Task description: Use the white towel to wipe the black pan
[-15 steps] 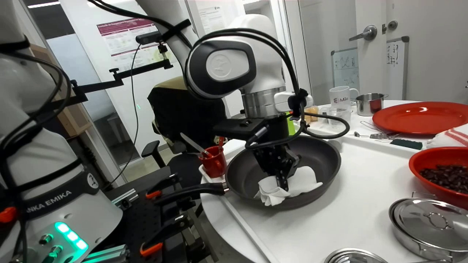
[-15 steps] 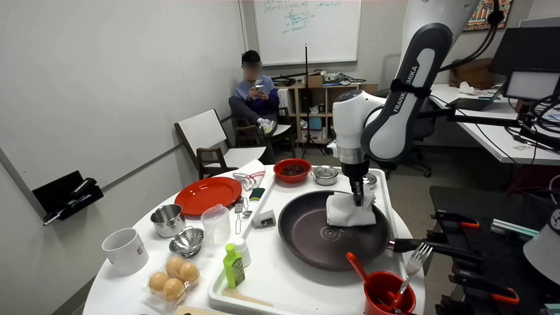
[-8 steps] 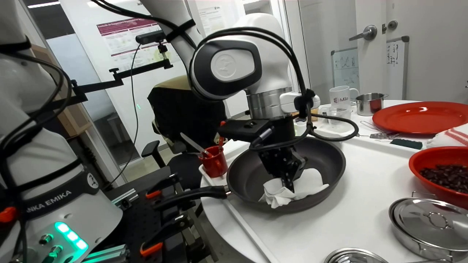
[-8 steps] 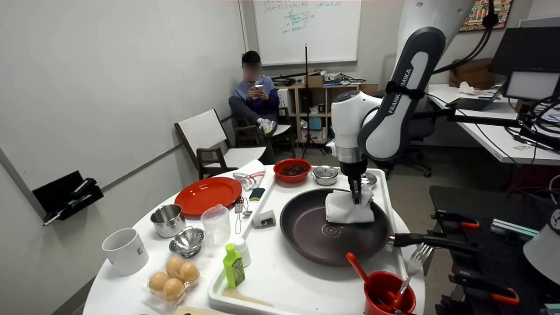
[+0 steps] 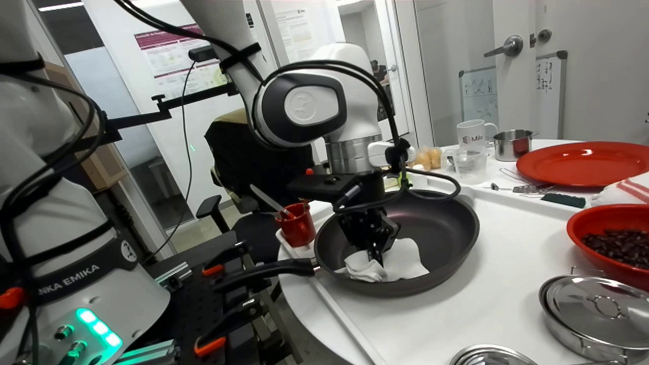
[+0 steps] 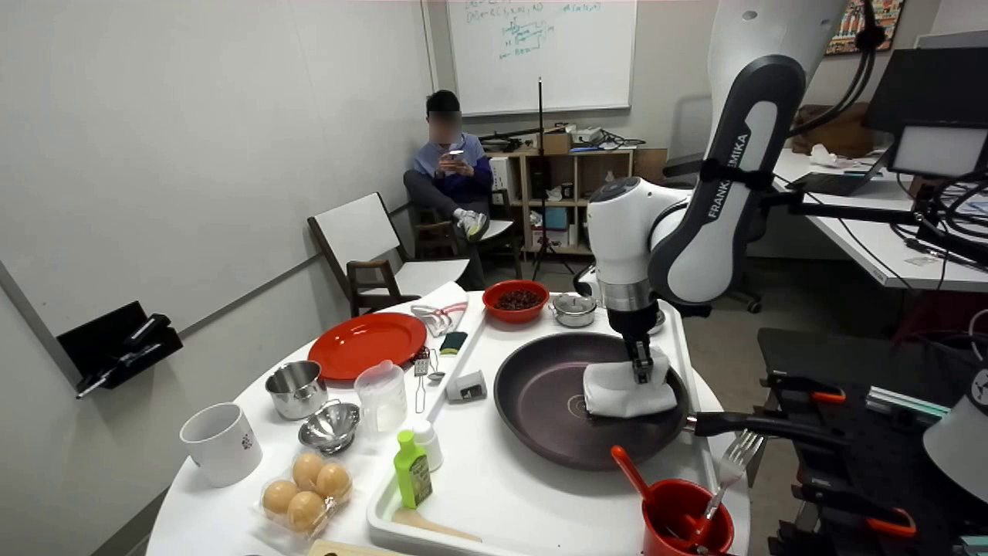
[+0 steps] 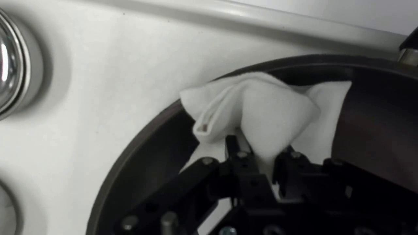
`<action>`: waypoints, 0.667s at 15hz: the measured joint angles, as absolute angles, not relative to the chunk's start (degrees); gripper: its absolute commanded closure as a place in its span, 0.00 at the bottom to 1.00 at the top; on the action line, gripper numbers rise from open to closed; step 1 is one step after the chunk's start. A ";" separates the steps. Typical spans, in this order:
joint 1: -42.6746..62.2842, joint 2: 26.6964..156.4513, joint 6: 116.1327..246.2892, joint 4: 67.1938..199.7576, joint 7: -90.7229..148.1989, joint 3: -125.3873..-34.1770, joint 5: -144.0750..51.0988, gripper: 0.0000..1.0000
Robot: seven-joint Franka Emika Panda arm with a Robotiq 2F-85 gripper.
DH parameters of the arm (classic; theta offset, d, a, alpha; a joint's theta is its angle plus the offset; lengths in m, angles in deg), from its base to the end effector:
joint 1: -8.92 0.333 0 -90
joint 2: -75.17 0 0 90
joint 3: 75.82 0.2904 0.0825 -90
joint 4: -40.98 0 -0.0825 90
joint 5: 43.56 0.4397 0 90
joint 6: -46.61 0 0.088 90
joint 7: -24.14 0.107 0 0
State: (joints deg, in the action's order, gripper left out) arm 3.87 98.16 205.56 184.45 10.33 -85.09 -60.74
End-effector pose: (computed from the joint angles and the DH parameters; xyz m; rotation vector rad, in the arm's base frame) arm 0.4315 -0.1098 0.0438 2.9845 0.4314 -0.2514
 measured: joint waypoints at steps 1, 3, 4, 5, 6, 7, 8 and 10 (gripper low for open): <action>4.56 98.21 205.76 184.92 10.35 -85.09 -61.32 0.91; 5.75 98.27 206.03 185.59 10.37 -85.08 -62.28 0.91; 6.24 98.27 206.18 185.85 10.37 -85.08 -62.69 0.91; 6.68 98.27 206.31 186.04 10.37 -85.08 -63.09 0.91; 7.05 98.27 206.50 186.21 10.37 -85.06 -63.34 0.91; 7.37 98.27 206.78 186.38 10.37 -85.00 -63.50 0.91; 7.68 98.27 207.09 186.53 10.37 -84.91 -63.63 0.91; 8.28 98.27 207.64 186.74 10.37 -84.60 -63.82 0.91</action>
State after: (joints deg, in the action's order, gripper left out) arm 8.28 98.27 207.64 186.74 10.37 -84.60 -63.82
